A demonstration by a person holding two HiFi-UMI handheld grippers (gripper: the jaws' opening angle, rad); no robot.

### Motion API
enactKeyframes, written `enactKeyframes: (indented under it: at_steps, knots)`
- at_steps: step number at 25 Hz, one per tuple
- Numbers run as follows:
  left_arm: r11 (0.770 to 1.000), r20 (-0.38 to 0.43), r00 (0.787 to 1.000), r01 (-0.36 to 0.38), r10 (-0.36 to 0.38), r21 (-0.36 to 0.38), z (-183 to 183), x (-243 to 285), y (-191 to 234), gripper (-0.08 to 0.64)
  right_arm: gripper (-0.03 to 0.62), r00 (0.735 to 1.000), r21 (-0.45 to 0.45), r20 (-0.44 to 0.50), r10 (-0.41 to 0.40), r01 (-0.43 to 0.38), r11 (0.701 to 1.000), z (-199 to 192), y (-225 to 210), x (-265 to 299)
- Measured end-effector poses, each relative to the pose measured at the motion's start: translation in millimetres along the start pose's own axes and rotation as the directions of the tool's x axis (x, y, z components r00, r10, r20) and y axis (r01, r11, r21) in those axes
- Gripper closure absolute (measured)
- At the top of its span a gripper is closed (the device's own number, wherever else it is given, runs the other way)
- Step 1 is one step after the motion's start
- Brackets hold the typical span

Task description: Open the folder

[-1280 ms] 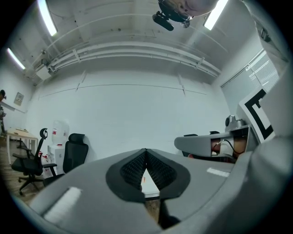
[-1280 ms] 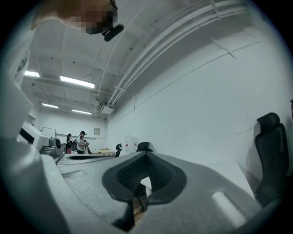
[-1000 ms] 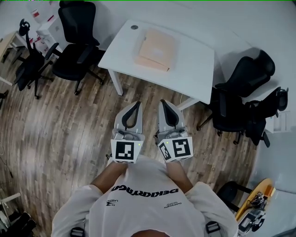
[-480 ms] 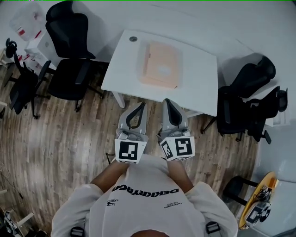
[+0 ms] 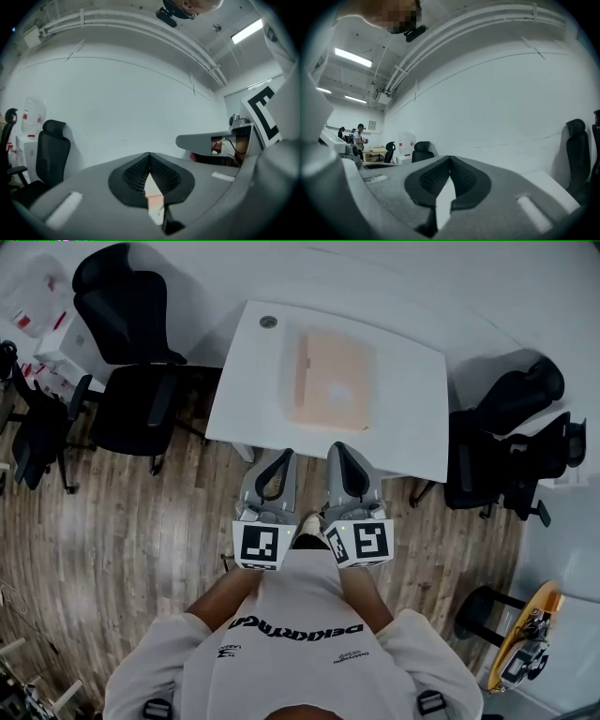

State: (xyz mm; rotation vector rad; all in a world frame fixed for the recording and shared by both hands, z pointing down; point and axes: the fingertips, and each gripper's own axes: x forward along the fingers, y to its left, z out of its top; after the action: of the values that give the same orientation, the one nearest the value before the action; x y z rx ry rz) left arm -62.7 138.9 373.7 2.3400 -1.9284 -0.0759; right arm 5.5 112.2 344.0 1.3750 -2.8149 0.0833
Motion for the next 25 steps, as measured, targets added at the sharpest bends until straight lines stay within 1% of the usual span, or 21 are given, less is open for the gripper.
enactKeyframes:
  at_steps: [2, 5, 10, 17, 21, 25]
  knots:
    - [1.000, -0.009, 1.000, -0.007, 0.007, -0.008, -3.8, 11.8, 5.5, 0.563, 0.592, 1.000, 0.004, -0.015, 0.008, -0.008, 1.000, -2.9, -3.8, 9.6]
    - [1.000, -0.004, 1.000, -0.016, 0.016, 0.011, -11.5, 36.5, 9.7, 0.563, 0.592, 1.000, 0.014, -0.014, 0.026, -0.026, 1.000, -9.9, -13.8, 25.9]
    - [0.999, -0.021, 1.000, -0.013, 0.013, 0.040, -13.7, 82.9, 13.7, 0.563, 0.592, 1.000, 0.024, -0.018, 0.026, -0.026, 0.999, -14.9, -48.0, 65.3]
    - [0.997, -0.029, 0.997, -0.069, 0.071, 0.046, -13.2, 140.3, 29.6, 0.563, 0.592, 0.996, 0.048, -0.055, 0.068, -0.066, 0.997, -17.2, -86.0, 111.8]
    - [0.995, -0.039, 0.995, -0.090, 0.092, 0.042, -18.9, 163.3, 40.0, 0.563, 0.592, 0.994, 0.048, -0.077, 0.081, -0.077, 0.996, -23.5, -96.0, 134.4]
    - [0.997, -0.055, 0.996, -0.072, 0.073, 0.032, -22.5, 175.3, 47.0, 0.563, 0.591, 0.991, 0.043, -0.107, 0.076, -0.071, 0.997, -32.9, -97.7, 151.4]
